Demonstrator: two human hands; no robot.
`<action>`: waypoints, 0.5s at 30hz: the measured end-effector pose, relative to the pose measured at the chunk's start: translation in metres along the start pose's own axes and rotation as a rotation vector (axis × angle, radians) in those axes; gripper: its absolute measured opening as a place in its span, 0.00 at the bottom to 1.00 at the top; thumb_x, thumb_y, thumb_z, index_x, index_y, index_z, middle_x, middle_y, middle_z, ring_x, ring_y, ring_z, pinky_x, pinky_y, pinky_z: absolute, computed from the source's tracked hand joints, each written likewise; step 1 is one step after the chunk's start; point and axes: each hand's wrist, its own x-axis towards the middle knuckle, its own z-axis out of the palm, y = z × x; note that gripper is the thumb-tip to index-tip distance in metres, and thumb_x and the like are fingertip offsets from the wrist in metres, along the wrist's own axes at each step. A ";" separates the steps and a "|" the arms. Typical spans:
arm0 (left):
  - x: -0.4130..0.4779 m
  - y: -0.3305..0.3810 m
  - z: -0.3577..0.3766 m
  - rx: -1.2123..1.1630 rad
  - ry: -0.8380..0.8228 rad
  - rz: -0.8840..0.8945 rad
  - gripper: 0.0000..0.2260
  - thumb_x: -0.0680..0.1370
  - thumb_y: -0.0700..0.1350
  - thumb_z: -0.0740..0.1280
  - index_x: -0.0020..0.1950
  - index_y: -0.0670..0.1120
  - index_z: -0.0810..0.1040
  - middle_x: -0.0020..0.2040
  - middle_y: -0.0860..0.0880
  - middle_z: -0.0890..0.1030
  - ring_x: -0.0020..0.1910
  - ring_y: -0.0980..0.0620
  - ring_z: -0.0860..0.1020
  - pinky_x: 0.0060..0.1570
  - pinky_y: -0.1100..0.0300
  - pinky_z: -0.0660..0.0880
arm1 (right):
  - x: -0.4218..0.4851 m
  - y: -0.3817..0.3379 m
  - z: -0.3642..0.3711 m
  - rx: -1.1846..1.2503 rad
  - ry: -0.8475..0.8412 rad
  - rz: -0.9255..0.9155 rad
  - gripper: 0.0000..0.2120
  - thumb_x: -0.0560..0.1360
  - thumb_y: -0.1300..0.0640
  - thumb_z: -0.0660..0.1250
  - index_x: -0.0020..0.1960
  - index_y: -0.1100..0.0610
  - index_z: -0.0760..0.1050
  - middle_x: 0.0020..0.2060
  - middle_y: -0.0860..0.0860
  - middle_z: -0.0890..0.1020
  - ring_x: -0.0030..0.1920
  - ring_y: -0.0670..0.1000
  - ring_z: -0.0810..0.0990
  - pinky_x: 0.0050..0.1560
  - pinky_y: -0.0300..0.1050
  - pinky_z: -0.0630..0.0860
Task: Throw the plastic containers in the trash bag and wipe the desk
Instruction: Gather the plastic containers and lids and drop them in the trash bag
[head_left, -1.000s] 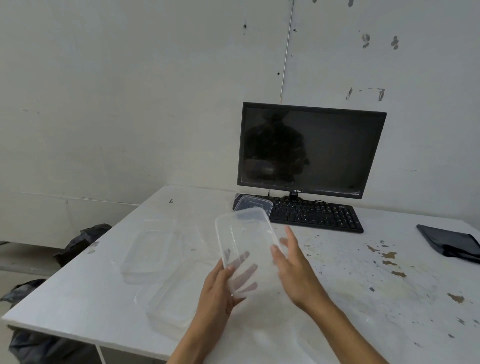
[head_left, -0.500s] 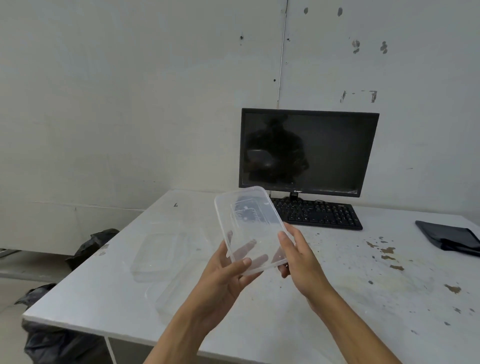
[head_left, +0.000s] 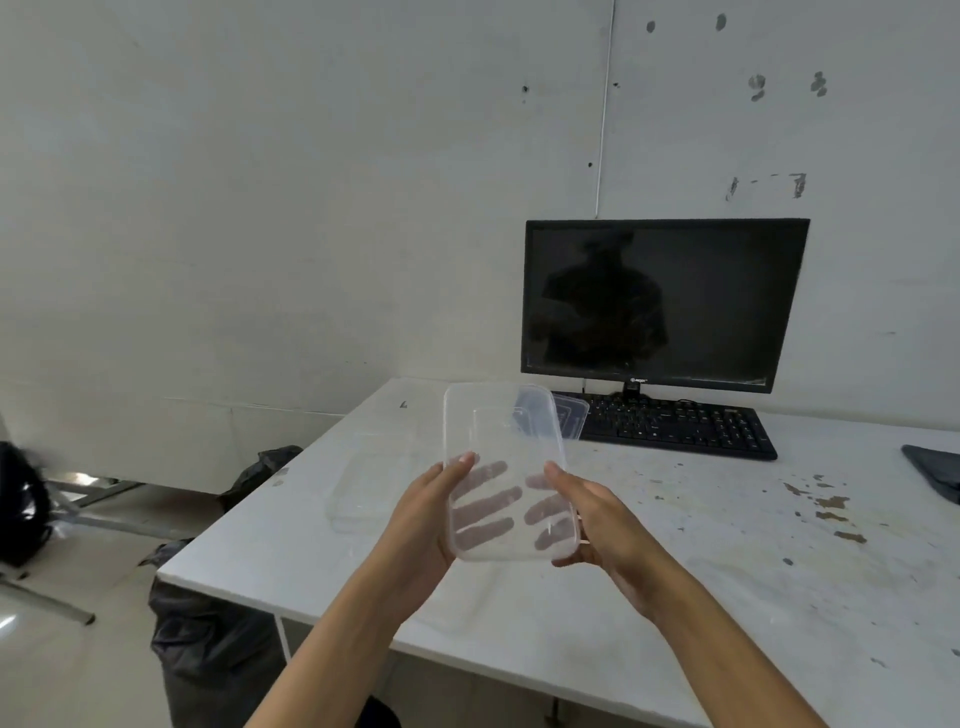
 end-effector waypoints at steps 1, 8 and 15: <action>-0.002 0.002 -0.001 0.012 0.002 0.001 0.17 0.81 0.49 0.65 0.67 0.42 0.74 0.62 0.43 0.83 0.58 0.40 0.83 0.60 0.42 0.78 | 0.001 -0.003 0.002 0.024 0.003 -0.005 0.20 0.80 0.39 0.60 0.57 0.53 0.80 0.46 0.53 0.85 0.40 0.51 0.83 0.42 0.45 0.79; -0.009 0.023 -0.030 0.059 0.099 0.096 0.16 0.81 0.49 0.65 0.66 0.41 0.75 0.62 0.44 0.83 0.57 0.41 0.84 0.57 0.45 0.80 | 0.019 -0.018 0.033 0.043 -0.074 -0.048 0.17 0.80 0.43 0.63 0.57 0.54 0.81 0.44 0.53 0.85 0.39 0.51 0.83 0.42 0.46 0.78; 0.002 0.062 -0.125 -0.040 0.265 0.199 0.21 0.80 0.51 0.65 0.70 0.43 0.73 0.65 0.44 0.82 0.60 0.43 0.82 0.58 0.45 0.80 | 0.062 -0.044 0.102 -0.046 -0.288 -0.099 0.14 0.78 0.51 0.69 0.63 0.51 0.77 0.48 0.55 0.85 0.44 0.55 0.86 0.43 0.44 0.81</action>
